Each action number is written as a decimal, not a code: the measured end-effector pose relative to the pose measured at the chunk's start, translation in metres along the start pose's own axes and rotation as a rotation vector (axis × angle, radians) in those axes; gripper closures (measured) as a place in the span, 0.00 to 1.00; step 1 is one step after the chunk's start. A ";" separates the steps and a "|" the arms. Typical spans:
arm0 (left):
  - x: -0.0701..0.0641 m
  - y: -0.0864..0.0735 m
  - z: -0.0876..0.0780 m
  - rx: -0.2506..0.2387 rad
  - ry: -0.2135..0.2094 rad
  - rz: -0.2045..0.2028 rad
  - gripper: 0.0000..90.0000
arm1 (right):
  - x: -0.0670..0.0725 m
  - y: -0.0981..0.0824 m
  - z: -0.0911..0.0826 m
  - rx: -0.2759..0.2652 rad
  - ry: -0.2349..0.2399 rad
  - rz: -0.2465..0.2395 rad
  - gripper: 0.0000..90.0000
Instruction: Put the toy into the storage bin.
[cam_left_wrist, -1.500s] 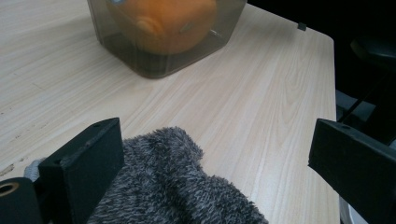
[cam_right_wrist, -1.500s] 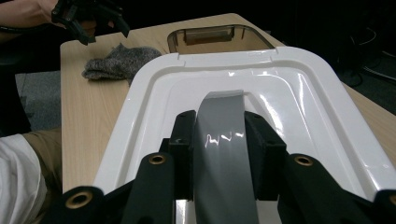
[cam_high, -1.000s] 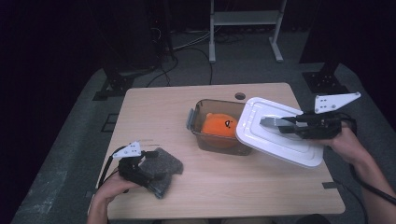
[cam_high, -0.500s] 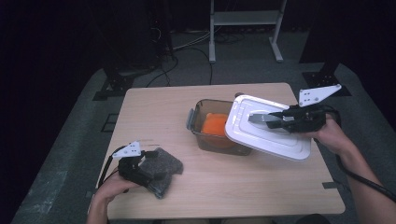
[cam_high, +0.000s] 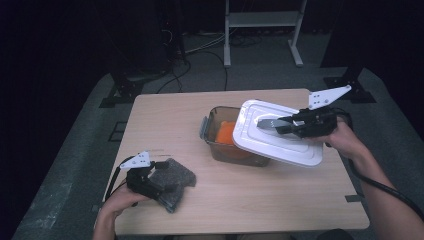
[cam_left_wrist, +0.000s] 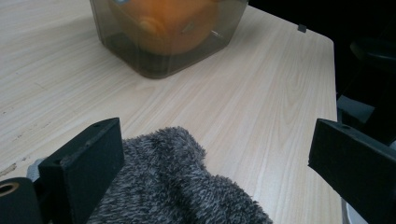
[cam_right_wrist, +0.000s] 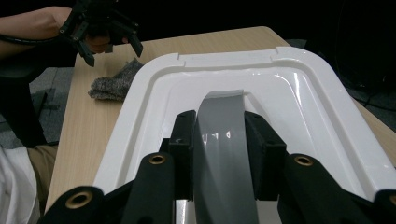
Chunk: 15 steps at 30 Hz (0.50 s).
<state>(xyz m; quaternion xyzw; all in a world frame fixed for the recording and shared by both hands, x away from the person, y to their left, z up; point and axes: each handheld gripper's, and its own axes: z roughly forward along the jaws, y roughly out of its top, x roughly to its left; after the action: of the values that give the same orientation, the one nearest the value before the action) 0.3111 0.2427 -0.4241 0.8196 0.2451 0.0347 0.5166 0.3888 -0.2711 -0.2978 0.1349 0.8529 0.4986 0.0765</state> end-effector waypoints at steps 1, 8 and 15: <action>0.000 0.000 0.000 0.001 0.001 0.001 0.03 | 0.000 0.000 0.000 0.000 0.000 0.000 0.73; 0.001 0.000 -0.001 -0.005 0.002 0.000 0.03 | -0.006 0.008 0.019 0.001 0.030 -0.007 0.73; 0.002 -0.001 0.000 -0.004 0.001 -0.002 0.03 | -0.011 0.013 0.033 0.015 0.045 -0.025 0.73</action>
<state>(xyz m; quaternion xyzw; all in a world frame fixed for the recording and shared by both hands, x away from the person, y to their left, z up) 0.3125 0.2439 -0.4248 0.8183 0.2462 0.0350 0.5182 0.4098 -0.2403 -0.3026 0.1136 0.8597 0.4941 0.0621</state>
